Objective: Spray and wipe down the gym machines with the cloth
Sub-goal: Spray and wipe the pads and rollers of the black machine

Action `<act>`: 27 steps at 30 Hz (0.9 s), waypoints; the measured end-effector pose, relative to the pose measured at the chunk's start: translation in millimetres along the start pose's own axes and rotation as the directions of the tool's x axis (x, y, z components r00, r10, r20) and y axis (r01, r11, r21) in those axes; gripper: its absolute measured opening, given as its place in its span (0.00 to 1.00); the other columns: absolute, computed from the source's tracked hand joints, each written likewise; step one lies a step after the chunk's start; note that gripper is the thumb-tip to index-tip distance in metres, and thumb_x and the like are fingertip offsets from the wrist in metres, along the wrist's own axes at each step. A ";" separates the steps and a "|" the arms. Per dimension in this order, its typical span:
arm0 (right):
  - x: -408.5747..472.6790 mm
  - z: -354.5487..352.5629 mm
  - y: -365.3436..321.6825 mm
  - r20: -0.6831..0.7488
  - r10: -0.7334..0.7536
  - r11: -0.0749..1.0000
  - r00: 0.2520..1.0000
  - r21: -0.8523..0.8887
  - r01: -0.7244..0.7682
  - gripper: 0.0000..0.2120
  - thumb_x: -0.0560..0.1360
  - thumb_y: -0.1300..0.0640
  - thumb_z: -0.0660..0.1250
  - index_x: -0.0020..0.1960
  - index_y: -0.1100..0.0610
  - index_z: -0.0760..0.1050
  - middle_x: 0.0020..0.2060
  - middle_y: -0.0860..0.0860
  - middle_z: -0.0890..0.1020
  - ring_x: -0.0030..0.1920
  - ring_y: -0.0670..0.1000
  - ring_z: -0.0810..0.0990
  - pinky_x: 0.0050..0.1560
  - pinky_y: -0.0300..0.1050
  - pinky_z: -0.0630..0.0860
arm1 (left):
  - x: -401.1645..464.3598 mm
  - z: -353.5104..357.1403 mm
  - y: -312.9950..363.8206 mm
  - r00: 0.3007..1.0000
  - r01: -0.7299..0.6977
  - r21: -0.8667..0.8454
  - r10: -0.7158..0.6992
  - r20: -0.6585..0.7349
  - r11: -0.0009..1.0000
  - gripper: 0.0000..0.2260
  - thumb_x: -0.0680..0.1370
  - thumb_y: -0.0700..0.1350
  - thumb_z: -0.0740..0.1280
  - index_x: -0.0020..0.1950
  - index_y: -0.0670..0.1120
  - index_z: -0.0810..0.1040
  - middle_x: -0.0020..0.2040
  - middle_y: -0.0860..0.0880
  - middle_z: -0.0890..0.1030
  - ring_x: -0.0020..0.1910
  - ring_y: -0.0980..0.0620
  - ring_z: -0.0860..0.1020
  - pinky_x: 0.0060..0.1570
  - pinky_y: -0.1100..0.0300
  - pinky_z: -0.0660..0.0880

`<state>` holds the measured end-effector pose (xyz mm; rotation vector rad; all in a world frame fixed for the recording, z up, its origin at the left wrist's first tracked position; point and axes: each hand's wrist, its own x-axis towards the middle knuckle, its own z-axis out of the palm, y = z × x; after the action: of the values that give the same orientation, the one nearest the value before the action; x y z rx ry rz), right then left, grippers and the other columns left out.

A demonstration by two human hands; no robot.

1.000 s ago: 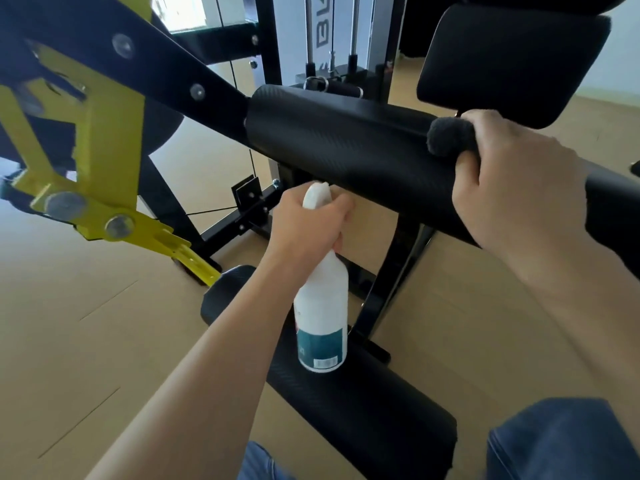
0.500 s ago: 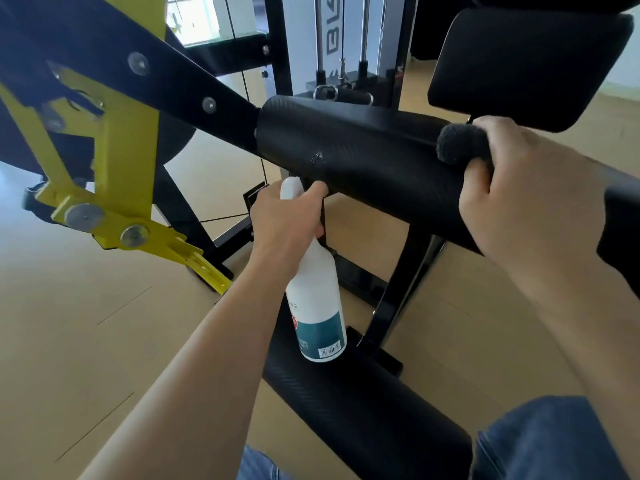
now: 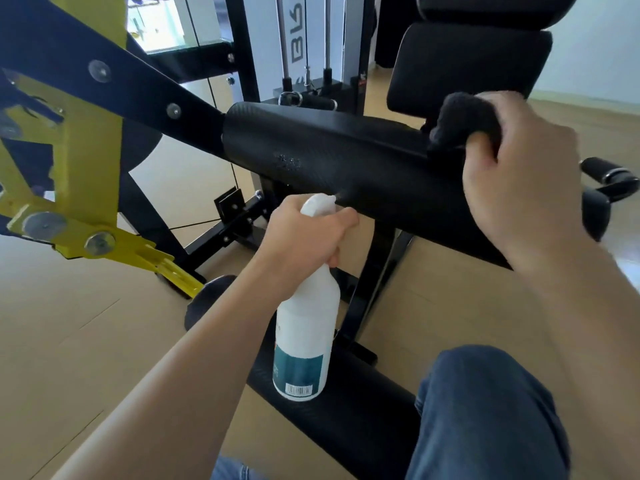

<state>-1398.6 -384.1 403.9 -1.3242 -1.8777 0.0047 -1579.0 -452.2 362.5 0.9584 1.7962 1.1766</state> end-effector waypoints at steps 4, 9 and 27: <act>0.7 -39.1 24.8 -0.245 0.162 0.985 0.956 0.092 -0.144 0.17 0.77 0.50 0.54 0.63 0.49 0.74 0.51 0.48 0.85 0.52 0.54 0.83 0.57 0.58 0.78 | -14.5 18.1 8.2 0.992 -0.035 -0.022 0.038 0.122 0.999 0.10 0.76 0.48 0.75 0.47 0.57 0.75 0.33 0.47 0.81 0.28 0.54 0.77 0.48 0.50 0.82; -29.8 -61.6 35.8 -0.320 0.243 0.969 0.916 0.123 -0.214 0.18 0.77 0.53 0.55 0.63 0.49 0.75 0.48 0.45 0.83 0.50 0.53 0.82 0.55 0.55 0.79 | -24.8 47.1 12.6 0.973 -0.017 0.008 0.014 0.229 1.000 0.22 0.74 0.52 0.76 0.63 0.56 0.70 0.35 0.49 0.83 0.34 0.52 0.80 0.47 0.51 0.83; -108.8 -31.2 52.5 -0.514 0.040 0.998 0.857 -0.029 -0.064 0.20 0.79 0.68 0.61 0.71 0.64 0.73 0.66 0.56 0.79 0.67 0.57 0.76 0.70 0.52 0.71 | -29.0 66.9 10.9 0.889 -0.248 -0.010 0.232 0.395 0.969 0.10 0.77 0.45 0.74 0.39 0.45 0.78 0.27 0.47 0.75 0.25 0.50 0.74 0.38 0.53 0.74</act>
<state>-1326.3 -459.5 335.6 -1.2530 -1.3906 -0.3361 -1505.4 -450.6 359.8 1.3672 1.4108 1.0043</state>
